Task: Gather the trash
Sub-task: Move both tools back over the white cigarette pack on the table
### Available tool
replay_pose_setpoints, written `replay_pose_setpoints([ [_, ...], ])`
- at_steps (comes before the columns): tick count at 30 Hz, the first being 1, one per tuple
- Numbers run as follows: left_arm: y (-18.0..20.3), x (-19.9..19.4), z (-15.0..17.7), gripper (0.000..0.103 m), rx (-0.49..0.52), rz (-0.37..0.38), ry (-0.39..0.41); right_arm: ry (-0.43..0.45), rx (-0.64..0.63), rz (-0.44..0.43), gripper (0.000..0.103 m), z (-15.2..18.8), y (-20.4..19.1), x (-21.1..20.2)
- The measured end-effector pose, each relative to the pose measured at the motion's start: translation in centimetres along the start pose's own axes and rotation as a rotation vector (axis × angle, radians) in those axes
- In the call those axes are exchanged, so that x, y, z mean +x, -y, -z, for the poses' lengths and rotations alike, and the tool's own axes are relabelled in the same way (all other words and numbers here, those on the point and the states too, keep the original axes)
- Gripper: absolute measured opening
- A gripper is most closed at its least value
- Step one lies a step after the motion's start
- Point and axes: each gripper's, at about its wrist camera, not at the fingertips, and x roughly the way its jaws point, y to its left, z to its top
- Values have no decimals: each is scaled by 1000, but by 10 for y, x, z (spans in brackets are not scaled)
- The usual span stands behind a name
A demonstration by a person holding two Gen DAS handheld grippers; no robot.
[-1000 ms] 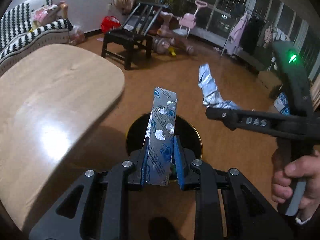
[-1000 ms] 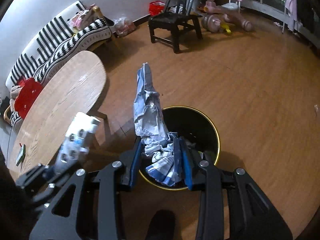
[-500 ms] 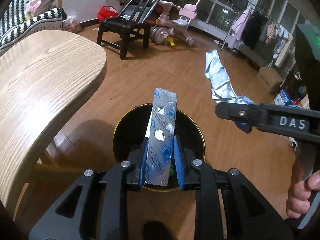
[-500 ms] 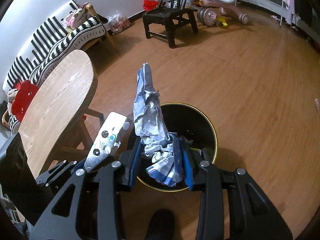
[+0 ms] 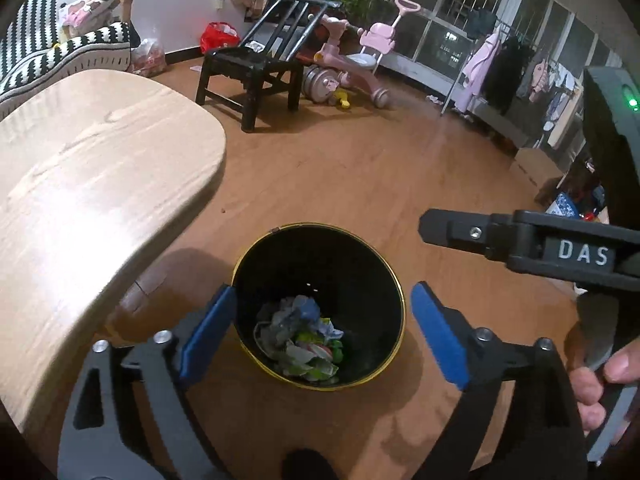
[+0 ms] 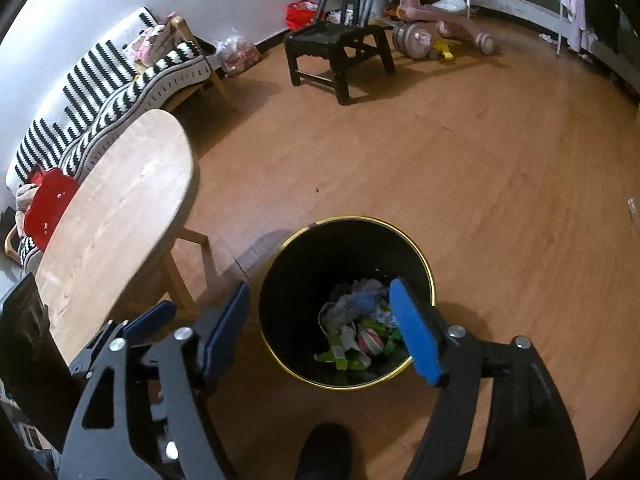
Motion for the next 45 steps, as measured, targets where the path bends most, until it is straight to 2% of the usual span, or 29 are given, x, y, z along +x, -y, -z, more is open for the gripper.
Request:
replay_pose_setpoints([
  [2,-5,-13,0,91,-3,7,10,18,-23,-15,72,-2,-13,-6],
  [6,-22,-58,-1,91,17,-27,56,41,-91,-64,73,-6,-51,-18],
  [9,-48,-105,2,92,43,-96,102,59,-157,-110,78,-7,-95,-25],
  [12,-81,-150,11,92,48,-171,141,63,-212,-157,78,-7,-138,-28],
  [18,-154,-236,41,93,0,-321,188,47,-342,-252,78,5,-243,-28],
  [24,-211,-298,80,94,-39,-445,201,32,-470,-339,79,29,-340,-35],
  [27,-234,-326,98,94,-19,-496,197,14,-535,-367,79,44,-384,-31],
  [30,-258,-346,113,94,-19,-534,188,-7,-574,-382,79,57,-417,-25],
  [36,-297,-368,135,94,-51,-546,165,-42,-620,-410,79,73,-454,-8],
  [40,-317,-363,138,94,-47,-524,130,-72,-649,-414,79,78,-463,3],
  [45,-331,-344,130,94,1,-531,102,-84,-672,-415,79,79,-468,12],
])
